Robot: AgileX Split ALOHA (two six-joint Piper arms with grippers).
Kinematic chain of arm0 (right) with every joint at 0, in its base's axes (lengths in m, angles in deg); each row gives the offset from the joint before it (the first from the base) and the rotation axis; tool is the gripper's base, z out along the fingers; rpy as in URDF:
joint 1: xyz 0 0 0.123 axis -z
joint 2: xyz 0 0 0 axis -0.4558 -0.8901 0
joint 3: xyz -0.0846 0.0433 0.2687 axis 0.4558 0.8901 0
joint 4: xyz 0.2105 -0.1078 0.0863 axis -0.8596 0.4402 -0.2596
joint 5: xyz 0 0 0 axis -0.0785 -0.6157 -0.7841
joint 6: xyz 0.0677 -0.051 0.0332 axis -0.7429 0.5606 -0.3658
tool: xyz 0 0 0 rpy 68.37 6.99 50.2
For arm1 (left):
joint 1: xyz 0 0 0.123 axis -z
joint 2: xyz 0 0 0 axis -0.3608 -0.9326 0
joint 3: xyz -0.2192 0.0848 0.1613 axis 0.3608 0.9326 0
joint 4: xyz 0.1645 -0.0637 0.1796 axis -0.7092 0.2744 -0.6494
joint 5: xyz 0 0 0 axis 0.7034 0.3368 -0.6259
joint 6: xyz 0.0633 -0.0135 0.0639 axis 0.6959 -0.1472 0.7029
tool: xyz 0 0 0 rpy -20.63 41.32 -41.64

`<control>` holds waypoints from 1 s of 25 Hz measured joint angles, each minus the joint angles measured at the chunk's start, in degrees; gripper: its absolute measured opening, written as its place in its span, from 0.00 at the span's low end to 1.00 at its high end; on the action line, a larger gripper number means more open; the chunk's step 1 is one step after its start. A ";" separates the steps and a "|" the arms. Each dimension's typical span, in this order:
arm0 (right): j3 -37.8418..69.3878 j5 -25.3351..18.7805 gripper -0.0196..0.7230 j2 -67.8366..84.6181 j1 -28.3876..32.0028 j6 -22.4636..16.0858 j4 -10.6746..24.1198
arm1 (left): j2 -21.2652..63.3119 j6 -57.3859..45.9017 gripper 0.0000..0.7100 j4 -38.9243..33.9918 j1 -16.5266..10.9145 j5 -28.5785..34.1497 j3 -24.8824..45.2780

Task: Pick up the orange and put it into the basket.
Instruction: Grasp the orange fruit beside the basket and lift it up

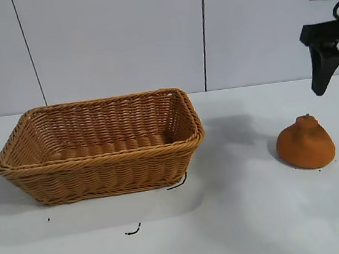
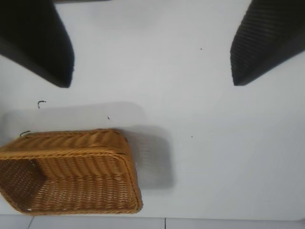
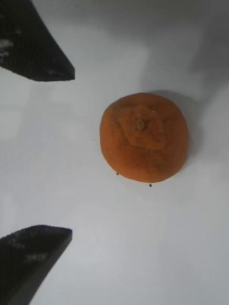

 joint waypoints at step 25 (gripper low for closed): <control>-21.02 -14.57 0.13 -0.96 0.00 -1.79 2.61 | 0.00 0.00 0.90 0.00 0.00 0.00 0.00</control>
